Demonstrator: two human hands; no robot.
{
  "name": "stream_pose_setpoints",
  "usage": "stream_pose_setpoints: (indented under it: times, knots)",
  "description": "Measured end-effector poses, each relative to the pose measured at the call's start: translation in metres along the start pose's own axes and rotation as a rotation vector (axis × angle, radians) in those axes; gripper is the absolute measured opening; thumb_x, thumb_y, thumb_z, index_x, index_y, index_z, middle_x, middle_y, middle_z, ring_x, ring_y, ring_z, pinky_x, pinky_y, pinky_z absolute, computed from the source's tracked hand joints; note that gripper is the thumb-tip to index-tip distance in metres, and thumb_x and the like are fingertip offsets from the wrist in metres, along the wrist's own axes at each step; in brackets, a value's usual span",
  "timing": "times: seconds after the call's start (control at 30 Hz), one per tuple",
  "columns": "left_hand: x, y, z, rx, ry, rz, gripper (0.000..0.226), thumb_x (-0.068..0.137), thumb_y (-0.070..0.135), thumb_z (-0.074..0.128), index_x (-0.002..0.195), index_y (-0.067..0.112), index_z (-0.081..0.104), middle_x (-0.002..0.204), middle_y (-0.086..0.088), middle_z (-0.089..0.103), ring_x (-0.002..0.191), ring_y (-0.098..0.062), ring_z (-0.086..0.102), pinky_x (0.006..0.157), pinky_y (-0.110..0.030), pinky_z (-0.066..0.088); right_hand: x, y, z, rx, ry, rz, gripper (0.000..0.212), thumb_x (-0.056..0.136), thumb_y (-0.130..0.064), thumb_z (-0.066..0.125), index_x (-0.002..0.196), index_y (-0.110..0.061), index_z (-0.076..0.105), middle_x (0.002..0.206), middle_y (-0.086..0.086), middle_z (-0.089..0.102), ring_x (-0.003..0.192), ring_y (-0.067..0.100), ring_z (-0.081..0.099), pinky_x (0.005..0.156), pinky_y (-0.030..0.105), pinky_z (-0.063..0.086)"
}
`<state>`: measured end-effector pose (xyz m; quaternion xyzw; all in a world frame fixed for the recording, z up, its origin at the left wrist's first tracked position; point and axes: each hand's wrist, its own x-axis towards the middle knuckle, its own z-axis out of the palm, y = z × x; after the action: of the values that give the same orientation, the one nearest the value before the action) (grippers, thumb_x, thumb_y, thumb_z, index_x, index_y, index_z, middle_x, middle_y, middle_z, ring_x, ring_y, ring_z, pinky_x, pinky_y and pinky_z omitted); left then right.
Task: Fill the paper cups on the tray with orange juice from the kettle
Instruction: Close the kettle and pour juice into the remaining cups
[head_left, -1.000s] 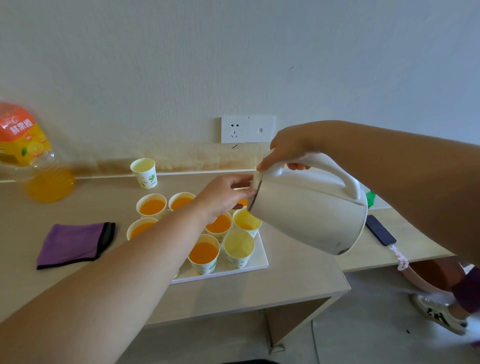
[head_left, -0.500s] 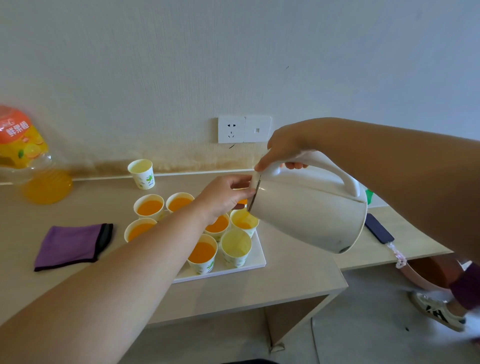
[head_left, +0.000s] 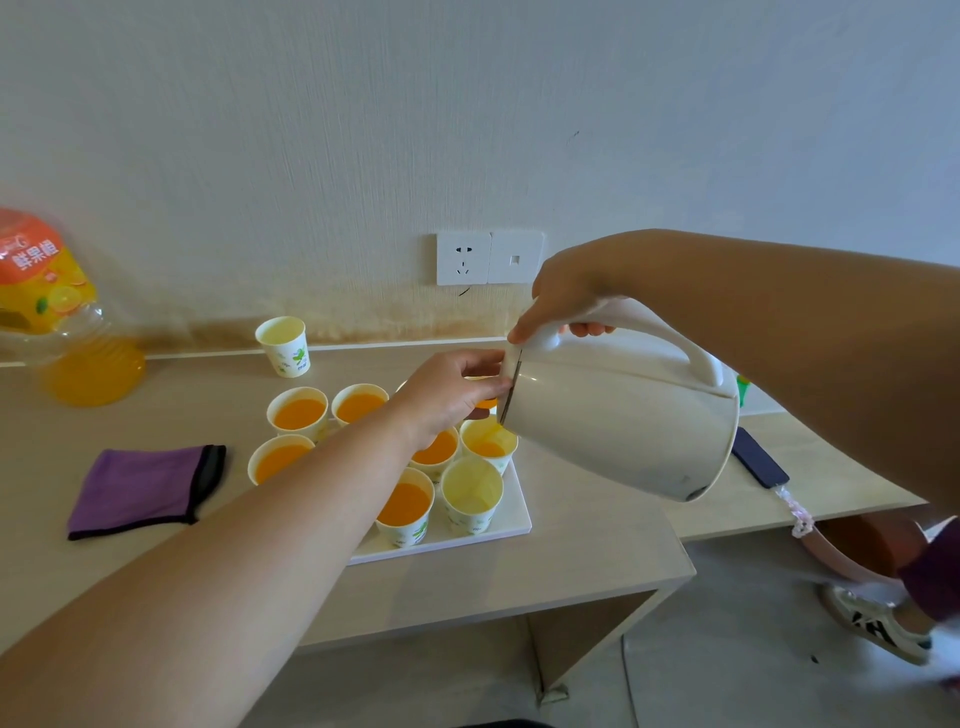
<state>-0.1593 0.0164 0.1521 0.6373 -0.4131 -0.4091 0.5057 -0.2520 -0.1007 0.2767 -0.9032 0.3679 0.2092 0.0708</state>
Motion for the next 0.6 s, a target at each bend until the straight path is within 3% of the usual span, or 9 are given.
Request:
stream_pose_setpoints:
  times: [0.6]
  knots:
    - [-0.0007,0.0011,0.0004,0.007,0.003,-0.001,0.035,0.090,0.014,0.062,0.124,0.021,0.061,0.111,0.003,0.068,0.104,-0.017,0.064,0.080,-0.025,0.054,-0.0035,-0.0023,-0.0019,-0.021,-0.007,0.009,0.045,0.085,-0.054,0.058,0.082,-0.009,0.058,0.065,0.006,0.057,0.054,0.020,0.055,0.057,0.026,0.047]
